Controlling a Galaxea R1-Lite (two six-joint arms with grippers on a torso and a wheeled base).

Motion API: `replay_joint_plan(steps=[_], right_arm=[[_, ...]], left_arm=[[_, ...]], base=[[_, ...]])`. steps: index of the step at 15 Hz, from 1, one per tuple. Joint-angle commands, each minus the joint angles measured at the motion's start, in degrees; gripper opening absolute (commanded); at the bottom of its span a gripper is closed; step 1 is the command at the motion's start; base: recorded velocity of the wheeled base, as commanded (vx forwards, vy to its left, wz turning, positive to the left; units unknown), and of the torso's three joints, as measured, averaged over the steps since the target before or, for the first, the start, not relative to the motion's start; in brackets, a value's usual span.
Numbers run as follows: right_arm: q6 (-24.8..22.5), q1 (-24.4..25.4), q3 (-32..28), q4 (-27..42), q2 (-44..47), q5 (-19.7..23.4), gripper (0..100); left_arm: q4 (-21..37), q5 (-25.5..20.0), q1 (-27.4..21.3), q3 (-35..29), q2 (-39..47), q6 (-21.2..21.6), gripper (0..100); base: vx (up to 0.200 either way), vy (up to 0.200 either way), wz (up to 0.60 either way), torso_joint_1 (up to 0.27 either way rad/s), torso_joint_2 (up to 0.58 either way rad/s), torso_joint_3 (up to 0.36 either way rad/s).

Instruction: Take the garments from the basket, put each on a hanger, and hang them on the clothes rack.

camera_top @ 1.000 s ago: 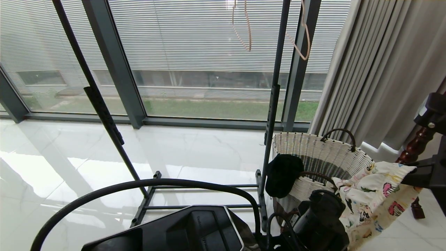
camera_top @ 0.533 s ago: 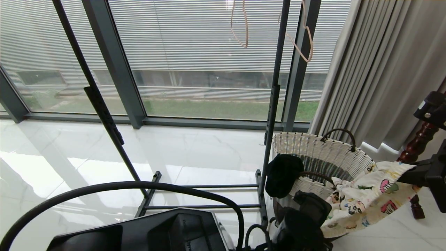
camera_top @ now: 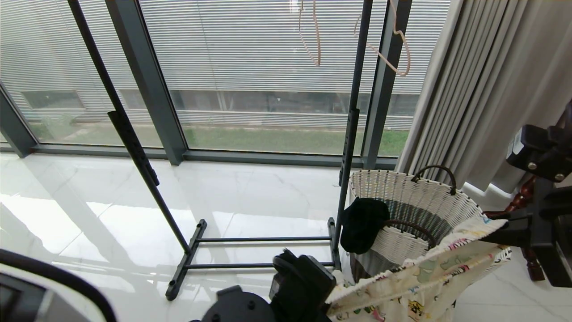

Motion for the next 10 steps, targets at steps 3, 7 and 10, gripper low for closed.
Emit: replay_joint_plan(steps=[3, 7, 10], right_arm=[[-0.2, 1.0, 0.7, -2.8, 2.2, -0.2, 0], [-3.8, 1.7, 2.5, -6.5, 2.0, -0.1, 0], [-3.6, 1.5, 9.0, -17.1, 1.9, -0.1, 0]], left_arm=[[10.4, 0.3, 7.7, 1.1, -21.0, 5.1, 0], [37.7, 0.1, 9.2, -1.3, -36.1, 4.9, 0], [56.5, 0.1, 9.2, -15.9, -37.8, -3.8, 0]], base=[[0.000, 0.000, 0.00, 0.000, 0.00, 0.000], [0.000, 0.000, 0.00, 0.000, 0.00, 0.000], [0.000, 0.000, 0.00, 0.000, 0.00, 0.000]])
